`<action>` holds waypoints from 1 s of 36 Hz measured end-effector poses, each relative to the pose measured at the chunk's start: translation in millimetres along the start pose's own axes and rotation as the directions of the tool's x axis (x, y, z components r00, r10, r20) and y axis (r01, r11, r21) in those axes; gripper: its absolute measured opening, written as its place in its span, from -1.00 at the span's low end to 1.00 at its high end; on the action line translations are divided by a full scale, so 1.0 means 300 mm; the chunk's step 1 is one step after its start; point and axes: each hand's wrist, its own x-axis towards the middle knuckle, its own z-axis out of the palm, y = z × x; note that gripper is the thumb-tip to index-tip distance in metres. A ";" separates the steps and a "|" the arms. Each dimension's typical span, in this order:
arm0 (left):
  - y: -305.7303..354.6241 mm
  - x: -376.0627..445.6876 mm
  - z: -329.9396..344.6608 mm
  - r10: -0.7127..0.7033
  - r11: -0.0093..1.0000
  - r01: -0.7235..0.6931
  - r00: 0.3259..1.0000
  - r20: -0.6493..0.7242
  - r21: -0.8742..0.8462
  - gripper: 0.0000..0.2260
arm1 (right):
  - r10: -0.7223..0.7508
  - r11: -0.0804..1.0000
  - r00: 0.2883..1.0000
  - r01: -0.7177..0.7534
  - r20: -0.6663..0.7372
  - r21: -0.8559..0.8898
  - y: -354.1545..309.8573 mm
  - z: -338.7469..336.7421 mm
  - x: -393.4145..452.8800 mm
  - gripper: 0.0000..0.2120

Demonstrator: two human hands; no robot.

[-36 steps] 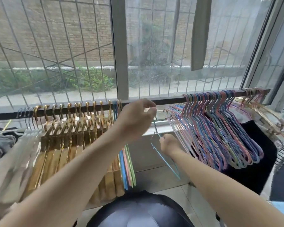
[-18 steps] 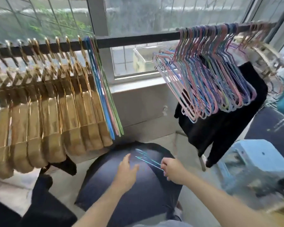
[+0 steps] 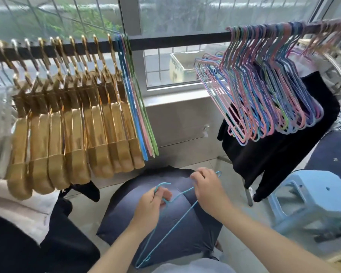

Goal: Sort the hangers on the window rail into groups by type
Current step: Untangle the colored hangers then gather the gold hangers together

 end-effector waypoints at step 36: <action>0.239 -0.090 0.020 0.146 0.972 -0.179 0.967 0.210 0.151 -0.84 | 0.111 -0.011 0.689 -0.720 0.716 0.694 -0.202 -0.140 0.016 -0.52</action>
